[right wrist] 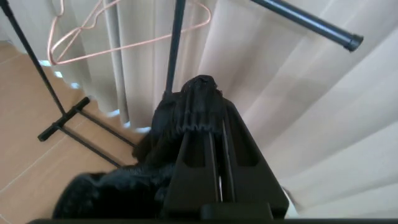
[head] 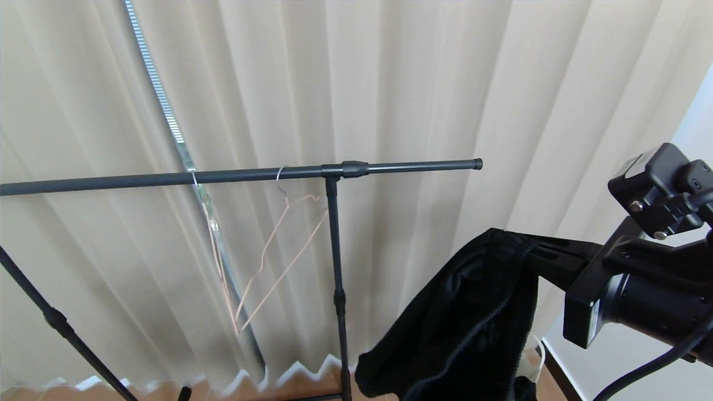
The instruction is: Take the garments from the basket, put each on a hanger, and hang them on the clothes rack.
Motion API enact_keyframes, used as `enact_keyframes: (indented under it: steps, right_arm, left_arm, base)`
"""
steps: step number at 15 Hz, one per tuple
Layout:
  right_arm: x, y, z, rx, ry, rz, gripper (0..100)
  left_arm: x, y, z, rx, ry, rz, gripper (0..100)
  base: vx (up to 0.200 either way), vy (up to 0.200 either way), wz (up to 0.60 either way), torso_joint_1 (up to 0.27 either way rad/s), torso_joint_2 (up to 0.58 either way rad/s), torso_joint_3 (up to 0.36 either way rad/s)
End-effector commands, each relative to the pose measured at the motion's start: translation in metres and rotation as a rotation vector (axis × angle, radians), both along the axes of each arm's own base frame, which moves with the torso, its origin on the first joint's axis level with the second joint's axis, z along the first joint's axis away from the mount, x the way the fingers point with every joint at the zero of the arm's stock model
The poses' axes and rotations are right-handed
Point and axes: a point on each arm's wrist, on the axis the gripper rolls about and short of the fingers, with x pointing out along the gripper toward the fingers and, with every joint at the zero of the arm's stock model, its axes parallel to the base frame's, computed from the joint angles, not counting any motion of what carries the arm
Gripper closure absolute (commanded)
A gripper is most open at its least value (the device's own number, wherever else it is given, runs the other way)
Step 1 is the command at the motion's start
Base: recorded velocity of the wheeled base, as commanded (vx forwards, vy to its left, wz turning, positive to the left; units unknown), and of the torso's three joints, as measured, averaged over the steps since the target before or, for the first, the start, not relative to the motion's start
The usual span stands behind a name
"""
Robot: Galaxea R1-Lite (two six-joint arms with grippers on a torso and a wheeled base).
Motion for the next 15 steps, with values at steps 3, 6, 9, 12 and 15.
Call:
enact_keyframes:
  steps: [3, 6, 9, 12, 15]
  right_arm:
    - [0.0001, 0.0, -0.0002, -0.001, 0.001, -0.001, 100]
    - [0.0001, 0.0, -0.0002, -0.001, 0.001, -0.001, 100]
    - [0.0005, -0.0009, 0.0003, 0.001, -0.001, -0.005, 100]
    - [0.0012, -0.0032, 0.0006, 0.002, -0.002, -0.015, 100]
    - [0.0014, -0.0034, 0.0006, 0.002, -0.002, -0.016, 100]
  left_arm:
    - [0.0001, 0.0, 0.0, 0.001, 0.002, -0.001, 0]
    - [0.0001, 0.0001, 0.0, 0.001, 0.002, -0.002, 0]
    - [0.0001, 0.0001, 0.0, 0.001, 0.002, -0.002, 0]
    - [0.0001, 0.0, 0.0, 0.001, 0.002, -0.001, 0]
    - [0.0001, 0.0001, 0.0, 0.004, 0.002, 0.001, 0]
  base:
    - [-0.2, 0.2, 0.0, 0.001, 0.0, -0.001]
    - [-0.2, 0.2, 0.0, -0.006, 0.0, 0.002]
    - [-0.133, 0.2, 0.0, 0.001, 0.0, 0.001]
    - [0.0, 0.2, 0.0, -0.002, 0.0, 0.004]
    - [0.0, 0.2, 0.0, 0.014, 0.01, 0.002]
